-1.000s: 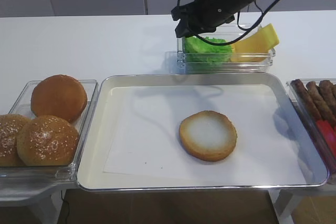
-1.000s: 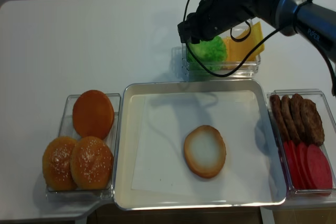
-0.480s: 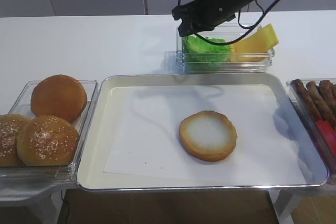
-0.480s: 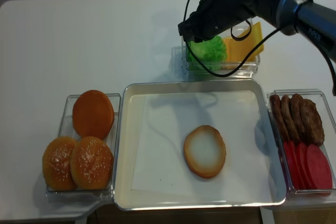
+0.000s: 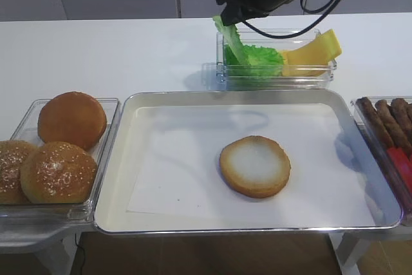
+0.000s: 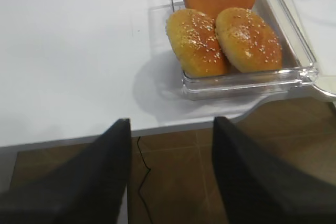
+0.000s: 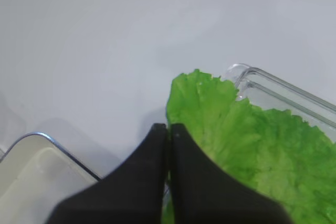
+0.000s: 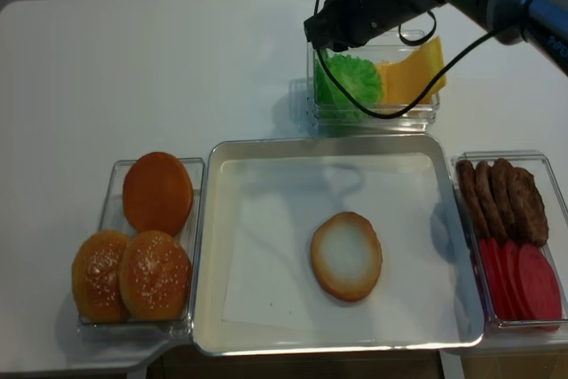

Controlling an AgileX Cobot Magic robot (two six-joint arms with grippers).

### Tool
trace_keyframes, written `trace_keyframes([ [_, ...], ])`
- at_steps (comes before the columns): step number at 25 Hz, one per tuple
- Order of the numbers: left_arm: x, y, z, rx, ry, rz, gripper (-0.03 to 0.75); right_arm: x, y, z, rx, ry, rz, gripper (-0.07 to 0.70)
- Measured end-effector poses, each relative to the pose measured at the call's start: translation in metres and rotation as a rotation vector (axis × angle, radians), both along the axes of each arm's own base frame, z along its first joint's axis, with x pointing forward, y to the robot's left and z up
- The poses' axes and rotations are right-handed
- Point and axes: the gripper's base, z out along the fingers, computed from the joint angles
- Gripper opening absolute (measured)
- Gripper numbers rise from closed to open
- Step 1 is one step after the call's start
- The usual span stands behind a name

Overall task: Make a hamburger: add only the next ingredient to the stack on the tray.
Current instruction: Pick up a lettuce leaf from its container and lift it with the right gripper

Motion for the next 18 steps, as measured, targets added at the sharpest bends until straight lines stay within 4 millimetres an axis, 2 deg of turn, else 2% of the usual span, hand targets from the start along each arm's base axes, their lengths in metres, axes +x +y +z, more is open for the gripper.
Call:
trace_keyframes([
  [5,0.000,0.000,0.000,0.000,0.000,0.000,0.372,-0.014,-0.006,0.025,-0.037,-0.023,0.024,0.004],
  [13,0.000,0.000,0.000,0.000,0.000,0.000,0.372,-0.053,-0.019,0.068,-0.079,-0.003,0.047,0.003],
  [18,0.000,0.000,0.000,0.000,0.000,0.000,0.372,-0.087,-0.031,0.076,-0.079,0.006,0.044,0.003],
])
